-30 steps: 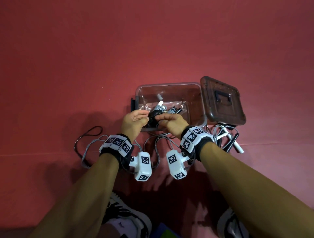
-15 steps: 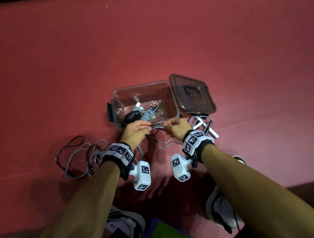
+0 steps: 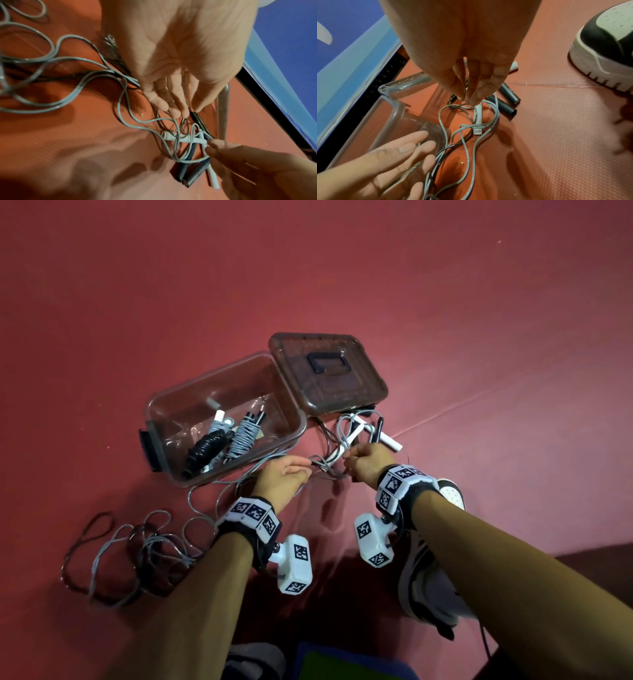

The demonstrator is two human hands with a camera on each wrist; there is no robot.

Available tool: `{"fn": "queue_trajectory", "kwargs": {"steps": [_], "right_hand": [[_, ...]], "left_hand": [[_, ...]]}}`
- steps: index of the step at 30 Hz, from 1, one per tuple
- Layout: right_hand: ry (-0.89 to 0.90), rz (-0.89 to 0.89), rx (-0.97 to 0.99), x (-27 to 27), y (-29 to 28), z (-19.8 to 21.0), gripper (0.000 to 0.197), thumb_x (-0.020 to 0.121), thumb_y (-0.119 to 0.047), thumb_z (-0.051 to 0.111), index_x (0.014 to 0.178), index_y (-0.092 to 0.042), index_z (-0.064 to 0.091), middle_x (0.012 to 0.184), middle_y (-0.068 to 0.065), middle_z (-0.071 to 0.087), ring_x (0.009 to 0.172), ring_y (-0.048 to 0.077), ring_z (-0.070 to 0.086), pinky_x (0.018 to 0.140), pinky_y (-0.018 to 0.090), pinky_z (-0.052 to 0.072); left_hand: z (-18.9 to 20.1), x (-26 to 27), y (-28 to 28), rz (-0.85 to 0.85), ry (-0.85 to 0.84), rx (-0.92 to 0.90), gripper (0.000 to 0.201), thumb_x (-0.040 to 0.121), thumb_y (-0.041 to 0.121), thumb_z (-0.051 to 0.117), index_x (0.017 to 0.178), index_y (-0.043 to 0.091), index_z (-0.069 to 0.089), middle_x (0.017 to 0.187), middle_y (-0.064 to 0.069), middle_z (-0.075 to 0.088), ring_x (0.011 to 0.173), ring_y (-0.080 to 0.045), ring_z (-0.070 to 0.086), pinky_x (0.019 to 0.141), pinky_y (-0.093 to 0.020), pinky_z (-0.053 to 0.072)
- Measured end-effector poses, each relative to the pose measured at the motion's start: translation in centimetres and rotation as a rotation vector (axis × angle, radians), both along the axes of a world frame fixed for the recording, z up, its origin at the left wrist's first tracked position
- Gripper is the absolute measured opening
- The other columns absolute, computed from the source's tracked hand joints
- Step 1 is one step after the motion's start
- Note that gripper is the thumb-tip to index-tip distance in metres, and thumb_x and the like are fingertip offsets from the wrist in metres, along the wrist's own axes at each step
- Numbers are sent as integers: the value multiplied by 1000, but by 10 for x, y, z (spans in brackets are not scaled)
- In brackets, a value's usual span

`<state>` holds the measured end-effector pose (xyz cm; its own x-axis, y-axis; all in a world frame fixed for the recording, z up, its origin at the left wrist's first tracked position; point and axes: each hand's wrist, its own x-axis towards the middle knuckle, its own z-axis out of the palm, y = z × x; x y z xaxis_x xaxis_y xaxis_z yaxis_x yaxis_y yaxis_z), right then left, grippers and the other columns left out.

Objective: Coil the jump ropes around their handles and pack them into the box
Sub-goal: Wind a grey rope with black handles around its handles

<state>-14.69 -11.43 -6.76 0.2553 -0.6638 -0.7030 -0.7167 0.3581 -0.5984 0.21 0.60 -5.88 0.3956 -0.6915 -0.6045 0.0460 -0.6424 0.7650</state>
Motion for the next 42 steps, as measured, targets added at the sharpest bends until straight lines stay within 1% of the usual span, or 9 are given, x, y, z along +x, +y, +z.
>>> {"fn": "queue_trajectory", "kwargs": {"steps": [6,9,12,15,22,24,28,34,42], "right_hand": [[40,-21,12,-12,-7,-44,19,77,-8,62,67,-24,66,77,6,70,84,37,70,84,49,59],[61,8,6,-11,-1,-42,26,84,-6,65,69,-27,63,74,-3,65,75,24,63,77,34,55],[33,43,34,-10,4,-51,17,88,-4,66,87,-20,70,87,-3,68,85,17,63,75,21,50],[29,104,47,-10,10,-58,28,90,-2,60,111,-14,72,95,0,70,89,12,65,88,23,51],[-10,173,88,-11,8,-63,34,94,4,54,121,-10,68,87,-2,61,64,-5,52,65,7,45],[-23,169,104,-8,8,-58,32,92,7,55,118,-5,69,86,-1,63,69,4,58,71,10,44],[7,203,112,-6,6,-43,25,87,0,62,83,-24,67,70,-3,63,73,22,61,70,26,53],[-12,248,6,-2,6,-18,27,84,-5,72,71,-27,61,71,0,63,67,18,59,67,23,50],[43,336,-168,-2,3,15,21,79,-25,81,67,-29,64,65,-8,62,68,17,59,70,29,52]], "left_hand": [[-30,-13,-19,-113,8,82,23,92,6,66,109,21,71,83,4,70,76,-10,62,69,-21,44],[-42,-21,-24,-153,21,112,31,91,6,65,113,28,67,85,3,71,78,-14,63,71,-26,46],[-53,-26,-27,-178,33,142,41,90,4,60,123,29,64,87,3,72,73,-15,60,72,-28,45],[-60,-29,-33,-198,20,163,47,90,0,56,128,27,64,92,1,69,69,-12,57,77,-28,46],[-61,-28,-43,-198,1,144,42,90,-7,54,110,26,71,104,-4,71,82,-15,63,87,-27,48],[-57,-26,-44,-192,-6,114,44,90,-6,55,103,33,70,103,-7,73,87,-19,66,85,-28,50],[-44,-20,-46,-144,-25,64,35,94,0,57,98,31,73,85,-3,71,76,-15,64,76,-26,48],[-9,-12,-43,-78,-47,-27,28,94,-7,55,98,15,71,86,-9,72,72,-8,65,65,-16,48],[44,0,-28,12,-31,-173,30,95,-7,54,87,17,70,85,-13,72,66,-8,66,61,-14,49]]}}
